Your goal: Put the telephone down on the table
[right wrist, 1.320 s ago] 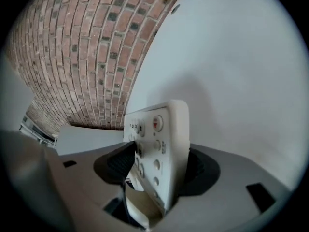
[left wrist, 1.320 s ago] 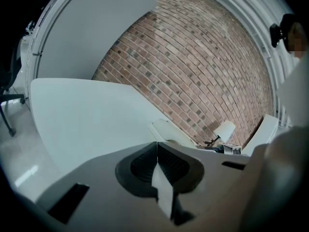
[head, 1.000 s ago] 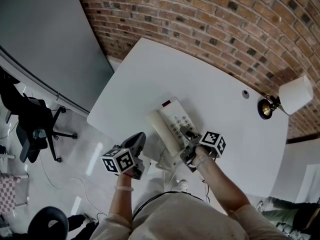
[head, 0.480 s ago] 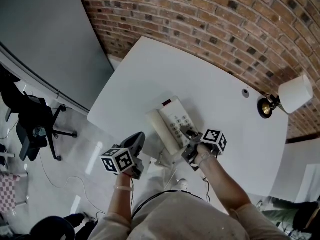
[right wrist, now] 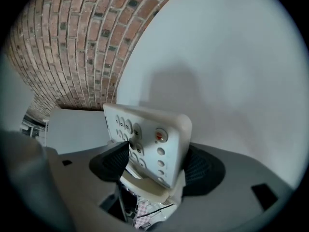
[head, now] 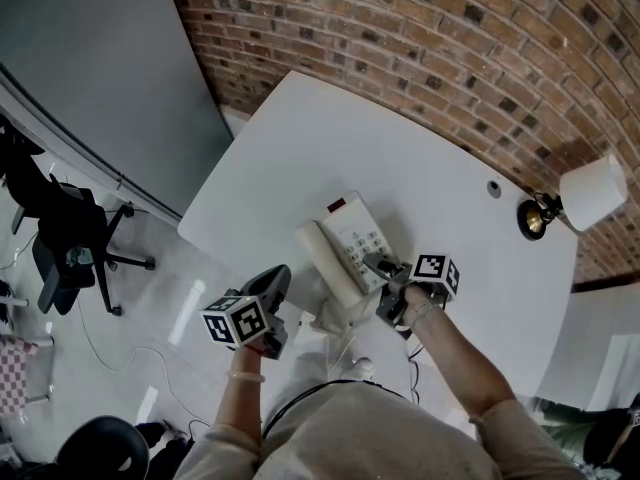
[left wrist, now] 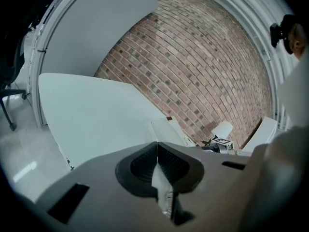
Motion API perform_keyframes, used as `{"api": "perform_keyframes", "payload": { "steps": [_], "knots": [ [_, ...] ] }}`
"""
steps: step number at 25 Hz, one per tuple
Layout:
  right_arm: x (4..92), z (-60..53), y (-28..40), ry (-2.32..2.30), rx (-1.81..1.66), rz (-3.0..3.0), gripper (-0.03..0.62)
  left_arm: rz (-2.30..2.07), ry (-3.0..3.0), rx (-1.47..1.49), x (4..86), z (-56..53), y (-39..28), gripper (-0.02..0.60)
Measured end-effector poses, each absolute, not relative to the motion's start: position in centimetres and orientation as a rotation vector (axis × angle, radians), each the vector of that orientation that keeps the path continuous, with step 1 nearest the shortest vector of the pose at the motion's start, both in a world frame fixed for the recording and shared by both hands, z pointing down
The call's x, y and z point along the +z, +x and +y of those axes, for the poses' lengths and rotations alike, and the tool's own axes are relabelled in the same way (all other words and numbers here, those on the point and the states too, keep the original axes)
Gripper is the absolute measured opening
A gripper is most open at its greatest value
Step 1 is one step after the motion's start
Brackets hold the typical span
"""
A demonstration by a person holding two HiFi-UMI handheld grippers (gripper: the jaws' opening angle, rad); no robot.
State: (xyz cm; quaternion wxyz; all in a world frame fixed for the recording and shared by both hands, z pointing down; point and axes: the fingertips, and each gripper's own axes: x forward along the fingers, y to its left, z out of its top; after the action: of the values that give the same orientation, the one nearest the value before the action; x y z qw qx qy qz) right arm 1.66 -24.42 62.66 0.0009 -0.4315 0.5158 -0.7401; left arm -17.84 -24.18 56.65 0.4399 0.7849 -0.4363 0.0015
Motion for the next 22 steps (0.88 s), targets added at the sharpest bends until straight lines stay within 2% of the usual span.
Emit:
{"api": "perform_keyframes", "payload": {
  "steps": [13,22],
  "knots": [
    [62.9,-23.5,1.7,-1.497,-2.356,1.768,0.36,-0.997,2.005,0.079,56.8,-23.5,-13.4,0.008],
    [62.9,-23.1,1.7,-1.508,-2.367,1.861,0.371,-1.011,1.979,0.059,56.9,-23.4,-14.2,0.006]
  ]
}}
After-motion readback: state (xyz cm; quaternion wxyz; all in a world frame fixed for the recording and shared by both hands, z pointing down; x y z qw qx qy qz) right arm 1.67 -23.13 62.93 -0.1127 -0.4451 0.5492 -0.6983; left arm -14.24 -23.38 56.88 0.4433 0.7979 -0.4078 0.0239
